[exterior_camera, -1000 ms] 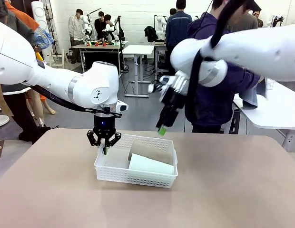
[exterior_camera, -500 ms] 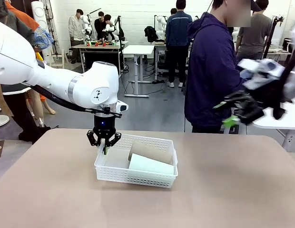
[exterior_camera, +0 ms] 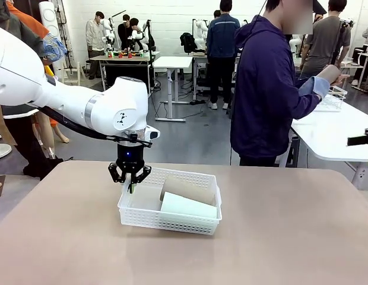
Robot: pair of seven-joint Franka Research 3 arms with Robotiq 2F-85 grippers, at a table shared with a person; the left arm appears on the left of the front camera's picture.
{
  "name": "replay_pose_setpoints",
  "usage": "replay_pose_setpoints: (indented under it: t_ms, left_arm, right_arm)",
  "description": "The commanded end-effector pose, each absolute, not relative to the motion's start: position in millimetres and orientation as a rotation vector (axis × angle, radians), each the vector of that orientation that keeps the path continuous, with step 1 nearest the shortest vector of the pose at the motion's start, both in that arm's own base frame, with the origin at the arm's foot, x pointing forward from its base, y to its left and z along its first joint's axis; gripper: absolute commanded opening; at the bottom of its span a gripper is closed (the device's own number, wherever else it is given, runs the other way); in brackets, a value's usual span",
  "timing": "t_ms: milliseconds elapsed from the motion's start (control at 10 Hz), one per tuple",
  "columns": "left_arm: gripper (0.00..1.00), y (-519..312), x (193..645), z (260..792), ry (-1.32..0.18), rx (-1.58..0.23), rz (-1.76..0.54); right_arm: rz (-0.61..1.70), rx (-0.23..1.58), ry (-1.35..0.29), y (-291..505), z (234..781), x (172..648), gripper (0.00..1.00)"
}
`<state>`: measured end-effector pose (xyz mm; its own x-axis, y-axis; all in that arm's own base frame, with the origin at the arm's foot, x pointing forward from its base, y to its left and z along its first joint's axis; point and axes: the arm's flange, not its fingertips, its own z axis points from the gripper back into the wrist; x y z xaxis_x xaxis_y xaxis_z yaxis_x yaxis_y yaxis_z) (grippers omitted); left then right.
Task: Clean and organize the cups into the basket.
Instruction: Pick up the Reusable plastic cup from the right side of the table and stack it inside the Organizing basket in the center of the table.
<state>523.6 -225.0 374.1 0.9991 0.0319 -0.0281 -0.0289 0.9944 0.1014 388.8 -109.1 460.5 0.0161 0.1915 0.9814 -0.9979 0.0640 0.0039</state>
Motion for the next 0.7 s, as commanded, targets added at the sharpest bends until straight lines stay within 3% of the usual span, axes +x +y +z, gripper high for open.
replay_pose_setpoints:
  t_ms: [0,500,600]
  left_arm:
    - [0.00,-224,523,376,0.025,0.101,0.031]
    - [0.00,-224,523,376,0.025,0.101,0.031]
    - [0.00,-224,523,376,0.025,0.101,0.031]
  right_arm:
    - [1.157,1.038,-1.143,-124,434,413,1.00]
    - [1.078,1.078,-1.068,-111,387,435,1.00]
    - [1.099,1.087,-1.097,-130,382,419,1.00]
